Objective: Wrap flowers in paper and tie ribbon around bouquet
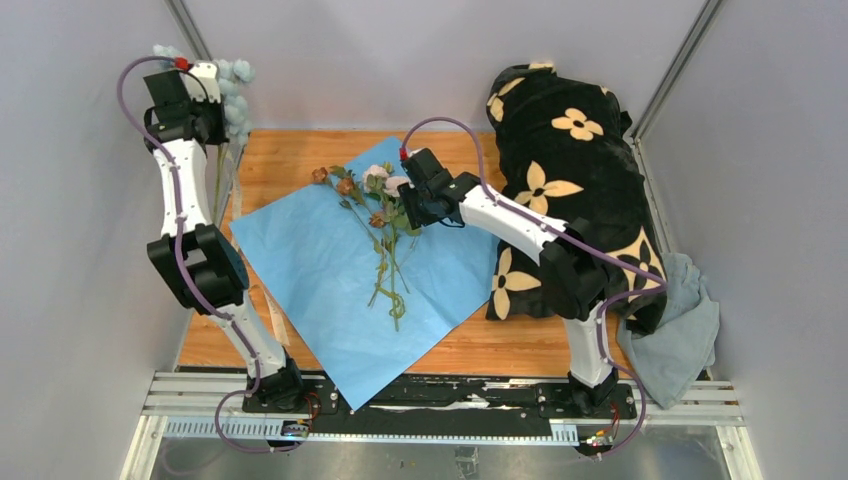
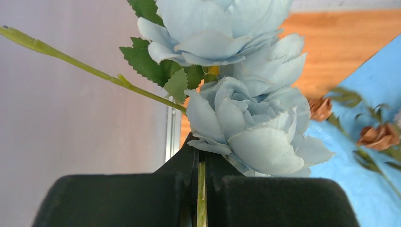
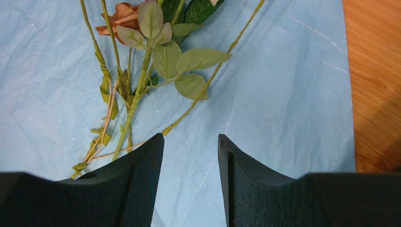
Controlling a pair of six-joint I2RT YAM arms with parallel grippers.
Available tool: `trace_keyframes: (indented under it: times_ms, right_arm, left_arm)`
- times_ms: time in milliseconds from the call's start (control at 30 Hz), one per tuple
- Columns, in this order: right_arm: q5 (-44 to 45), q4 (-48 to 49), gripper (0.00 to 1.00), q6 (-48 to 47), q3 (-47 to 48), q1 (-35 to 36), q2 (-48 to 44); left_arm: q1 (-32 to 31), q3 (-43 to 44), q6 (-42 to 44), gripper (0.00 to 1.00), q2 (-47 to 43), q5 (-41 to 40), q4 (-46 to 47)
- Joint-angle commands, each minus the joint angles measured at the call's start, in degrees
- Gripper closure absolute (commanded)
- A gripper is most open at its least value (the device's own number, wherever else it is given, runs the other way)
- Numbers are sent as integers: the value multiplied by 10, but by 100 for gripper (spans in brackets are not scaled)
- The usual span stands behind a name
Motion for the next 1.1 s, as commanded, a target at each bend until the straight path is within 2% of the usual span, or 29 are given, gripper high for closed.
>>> trace_keyframes:
  times_ms: [0, 67, 167, 233, 300, 367, 433, 500, 533, 567, 633, 767, 900, 1067]
  right_arm:
    - [-4, -9, 50, -19, -7, 10, -28]
    - [-10, -2, 49, -26, -6, 11, -30]
    - [-43, 16, 49, -33, -8, 11, -34]
    - [-120, 52, 49, -46, -15, 13, -37]
    - [-218, 101, 49, -63, -15, 23, -38]
    - [-301, 181, 49, -56, -16, 41, -36]
    - [-373, 335, 49, -5, -28, 60, -25]
    - [-407, 500, 49, 62, -24, 77, 10]
    - [-406, 571, 49, 93, 1, 83, 45]
    - [-400, 593, 49, 116, 32, 87, 64]
    - [-372, 581, 49, 142, 106, 94, 129]
    - [-313, 540, 44, 131, 202, 112, 204]
    - [-231, 514, 41, 98, 231, 128, 229]
    - [-193, 485, 42, 85, 247, 129, 246]
  left_arm:
    - [4, 20, -39, 100, -41, 39, 37]
    - [3, 25, -37, 100, -64, 7, 76]
    - [4, 79, -49, 100, -65, 18, 17]
    - [3, 74, -74, 100, -74, 64, -25]
    - [3, 11, -127, 100, -103, 101, -20]
    - [3, -48, -179, 100, -127, 120, -5]
    - [3, -88, -227, 100, -144, 127, 4]
    - [3, -121, -265, 100, -162, 125, 22]
    - [3, -142, -281, 100, -169, 127, 30]
    - [3, -158, -293, 100, -175, 129, 37]
    - [3, -192, -322, 100, -189, 132, 55]
    - [3, -260, -364, 100, -220, 140, 97]
    - [3, -293, -382, 100, -238, 142, 116]
    - [3, -313, -375, 100, -258, 136, 120]
